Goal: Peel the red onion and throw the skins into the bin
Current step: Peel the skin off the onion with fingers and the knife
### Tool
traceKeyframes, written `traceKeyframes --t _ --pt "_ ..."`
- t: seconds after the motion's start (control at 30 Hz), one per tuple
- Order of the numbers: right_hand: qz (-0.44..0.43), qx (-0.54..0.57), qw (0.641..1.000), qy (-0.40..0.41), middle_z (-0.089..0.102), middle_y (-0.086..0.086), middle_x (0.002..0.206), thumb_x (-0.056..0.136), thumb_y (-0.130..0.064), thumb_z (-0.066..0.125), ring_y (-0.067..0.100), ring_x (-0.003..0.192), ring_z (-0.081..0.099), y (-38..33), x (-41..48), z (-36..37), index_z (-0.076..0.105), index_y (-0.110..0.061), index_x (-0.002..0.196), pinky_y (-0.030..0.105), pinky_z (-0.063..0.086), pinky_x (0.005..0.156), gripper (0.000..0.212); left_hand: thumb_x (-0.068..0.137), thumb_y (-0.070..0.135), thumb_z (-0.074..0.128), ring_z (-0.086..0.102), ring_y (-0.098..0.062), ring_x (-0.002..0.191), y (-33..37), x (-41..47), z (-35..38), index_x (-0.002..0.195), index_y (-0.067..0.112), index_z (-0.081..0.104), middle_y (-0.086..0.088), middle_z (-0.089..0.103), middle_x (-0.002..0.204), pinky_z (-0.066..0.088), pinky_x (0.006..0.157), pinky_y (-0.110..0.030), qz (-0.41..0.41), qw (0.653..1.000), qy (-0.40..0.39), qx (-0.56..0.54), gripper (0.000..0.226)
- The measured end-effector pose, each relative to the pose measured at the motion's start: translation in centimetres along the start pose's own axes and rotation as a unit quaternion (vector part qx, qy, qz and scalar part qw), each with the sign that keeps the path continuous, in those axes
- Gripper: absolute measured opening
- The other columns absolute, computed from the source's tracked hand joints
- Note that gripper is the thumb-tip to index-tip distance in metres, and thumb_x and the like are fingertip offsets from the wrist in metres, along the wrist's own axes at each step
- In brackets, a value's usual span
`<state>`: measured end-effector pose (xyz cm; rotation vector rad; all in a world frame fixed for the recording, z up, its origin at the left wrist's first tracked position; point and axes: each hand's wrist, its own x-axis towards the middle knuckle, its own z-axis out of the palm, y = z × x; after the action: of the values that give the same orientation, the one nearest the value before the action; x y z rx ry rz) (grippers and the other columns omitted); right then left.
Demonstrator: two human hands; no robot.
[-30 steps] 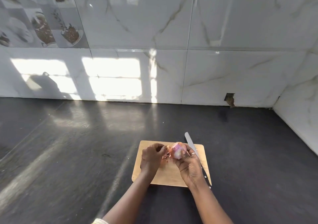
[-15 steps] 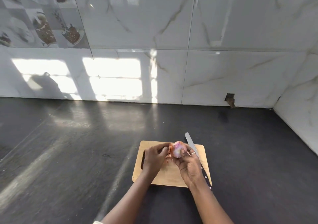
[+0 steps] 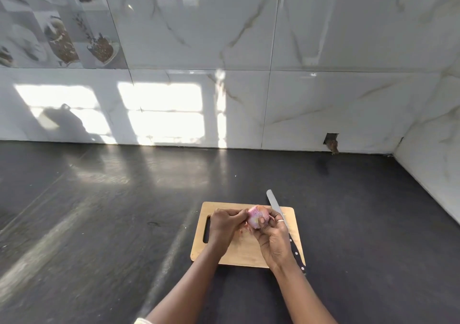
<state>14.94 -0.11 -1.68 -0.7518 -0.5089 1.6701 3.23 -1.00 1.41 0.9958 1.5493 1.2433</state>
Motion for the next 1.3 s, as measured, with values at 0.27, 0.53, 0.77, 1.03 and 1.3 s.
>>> traceKeyframes --t 0.27,0.53,0.77,1.03,1.3 --pt "0.007 0.019 1.0 0.01 0.057 0.024 0.108 0.085 0.021 0.044 0.034 0.09 0.063 0.1 0.0 0.0 0.05 0.0 0.107 0.034 0.06 0.064 0.031 0.077 0.009 0.066 0.056 -0.004 0.059 -0.5 0.1 0.0 0.073 0.019 0.076 0.007 0.068 0.059 0.049 0.063 -0.028 0.023 0.999 0.02 0.029 0.015" --pt "0.021 0.062 0.998 0.016 0.056 0.027 0.115 0.08 0.012 0.052 0.039 0.097 0.059 -0.1 -0.1 0.2 0.052 -0.004 0.1 0.035 0.058 0.066 0.026 0.075 0.013 0.065 0.067 -0.013 0.063 -0.8 0.5 -0.5 0.061 0.022 0.073 0.002 0.071 0.06 0.055 0.067 -0.033 0.014 0.997 0.055 0.047 0.019" --pt "0.035 0.073 0.996 0.03 0.06 0.024 0.106 0.067 -0.006 0.066 0.032 0.085 0.067 -0.3 -0.5 0.4 0.054 -0.004 0.1 0.037 0.059 0.066 0.035 0.079 0.014 0.07 0.07 -0.014 0.081 -1.3 0.5 -1.2 0.096 0.018 0.072 -0.001 0.074 0.086 0.055 0.085 -0.039 0.006 1.0 0.024 0.015 0.018" --pt "0.039 0.083 0.995 0.037 0.061 0.025 0.104 0.089 0.004 0.048 0.029 0.076 0.071 -0.4 -0.8 0.5 0.053 -0.001 0.101 0.04 0.058 0.071 0.014 0.075 0.021 0.074 0.067 -0.009 0.077 -0.9 0.1 -0.9 0.078 0.012 0.075 0.001 0.074 0.086 0.053 0.075 -0.029 0.031 0.997 0.037 0.057 0.01" --pt "0.035 0.077 0.996 0.03 0.062 0.022 0.1 0.09 0.003 0.049 0.024 0.074 0.072 -0.3 -1.1 0.6 0.053 -0.002 0.099 0.035 0.059 0.068 0.012 0.072 0.027 0.077 0.067 -0.003 0.071 -0.3 -0.8 -0.8 0.078 0.024 0.073 0.008 0.073 0.075 0.054 0.073 -0.022 0.075 0.996 -0.02 0.049 0.008"
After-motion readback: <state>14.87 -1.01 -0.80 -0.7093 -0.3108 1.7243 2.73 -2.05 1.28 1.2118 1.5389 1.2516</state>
